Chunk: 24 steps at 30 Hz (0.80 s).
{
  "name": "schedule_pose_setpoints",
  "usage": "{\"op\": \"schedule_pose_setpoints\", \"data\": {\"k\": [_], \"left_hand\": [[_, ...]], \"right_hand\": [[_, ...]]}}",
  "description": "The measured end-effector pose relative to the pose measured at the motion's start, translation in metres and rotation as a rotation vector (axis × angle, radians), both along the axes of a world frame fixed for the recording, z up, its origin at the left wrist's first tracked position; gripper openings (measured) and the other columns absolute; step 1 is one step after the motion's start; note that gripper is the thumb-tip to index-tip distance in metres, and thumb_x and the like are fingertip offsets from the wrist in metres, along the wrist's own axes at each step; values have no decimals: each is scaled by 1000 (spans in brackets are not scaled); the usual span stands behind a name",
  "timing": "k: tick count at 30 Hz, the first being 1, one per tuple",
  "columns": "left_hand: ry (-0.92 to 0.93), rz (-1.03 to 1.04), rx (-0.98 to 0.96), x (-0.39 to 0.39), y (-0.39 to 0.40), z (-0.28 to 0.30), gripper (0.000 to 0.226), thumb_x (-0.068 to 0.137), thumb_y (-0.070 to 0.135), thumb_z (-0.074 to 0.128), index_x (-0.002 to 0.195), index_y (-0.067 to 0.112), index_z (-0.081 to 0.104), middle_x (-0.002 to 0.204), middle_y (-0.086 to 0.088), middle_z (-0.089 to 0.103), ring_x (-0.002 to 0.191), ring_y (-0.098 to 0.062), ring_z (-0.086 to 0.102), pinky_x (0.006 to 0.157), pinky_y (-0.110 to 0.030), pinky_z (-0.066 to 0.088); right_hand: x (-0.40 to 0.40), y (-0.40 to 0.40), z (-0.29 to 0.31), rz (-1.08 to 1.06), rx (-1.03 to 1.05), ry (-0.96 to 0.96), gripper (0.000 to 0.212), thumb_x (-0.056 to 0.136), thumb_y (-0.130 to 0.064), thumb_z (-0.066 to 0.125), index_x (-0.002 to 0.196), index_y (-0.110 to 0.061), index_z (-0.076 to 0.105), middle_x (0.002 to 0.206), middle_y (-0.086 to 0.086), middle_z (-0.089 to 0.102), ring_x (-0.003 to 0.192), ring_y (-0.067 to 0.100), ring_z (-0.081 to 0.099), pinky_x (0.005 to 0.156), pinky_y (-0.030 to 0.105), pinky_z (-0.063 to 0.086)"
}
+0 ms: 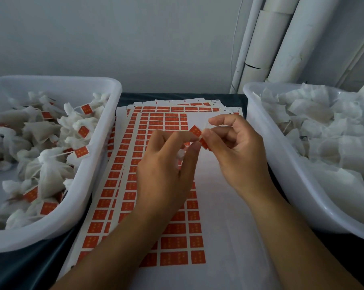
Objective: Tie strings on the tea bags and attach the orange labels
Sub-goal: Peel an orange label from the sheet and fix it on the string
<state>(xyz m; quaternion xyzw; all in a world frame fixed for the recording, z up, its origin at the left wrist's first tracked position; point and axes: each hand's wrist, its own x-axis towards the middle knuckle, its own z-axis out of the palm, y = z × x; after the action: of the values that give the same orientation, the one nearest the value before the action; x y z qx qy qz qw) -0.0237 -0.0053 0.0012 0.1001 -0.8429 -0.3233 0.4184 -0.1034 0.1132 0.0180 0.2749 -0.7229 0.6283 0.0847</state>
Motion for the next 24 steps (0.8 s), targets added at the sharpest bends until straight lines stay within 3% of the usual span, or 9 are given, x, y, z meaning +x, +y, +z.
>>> {"op": "schedule_pose_setpoints", "data": {"k": [6, 14, 24], "left_hand": [[-7, 58, 5, -1, -4, 3, 31, 91, 52, 64, 109, 30, 75, 101, 21, 55, 82, 11, 49, 63, -5, 34], [4, 39, -48, -1, -9, 0, 20, 91, 36, 71, 99, 21, 80, 93, 16, 64, 77, 2, 52, 65, -4, 37], [-124, 6, -65, -3, -10, -2, 20, 91, 42, 70, 95, 24, 78, 94, 19, 58, 72, 5, 51, 59, -11, 40]], "right_hand": [[3, -2, 0, 24, 17, 25, 17, 95, -37, 71, 109, -39, 61, 91, -24, 75, 89, 0, 74, 75, 10, 55], [2, 0, 0, 35, 61, 30, 16, 94, -36, 71, 106, -41, 62, 94, -23, 76, 89, 1, 74, 78, 13, 57], [-1, 5, 0, 19, 290, 173, 27, 92, -41, 69, 115, -35, 58, 93, -32, 65, 92, -9, 67, 79, 2, 49]]}}
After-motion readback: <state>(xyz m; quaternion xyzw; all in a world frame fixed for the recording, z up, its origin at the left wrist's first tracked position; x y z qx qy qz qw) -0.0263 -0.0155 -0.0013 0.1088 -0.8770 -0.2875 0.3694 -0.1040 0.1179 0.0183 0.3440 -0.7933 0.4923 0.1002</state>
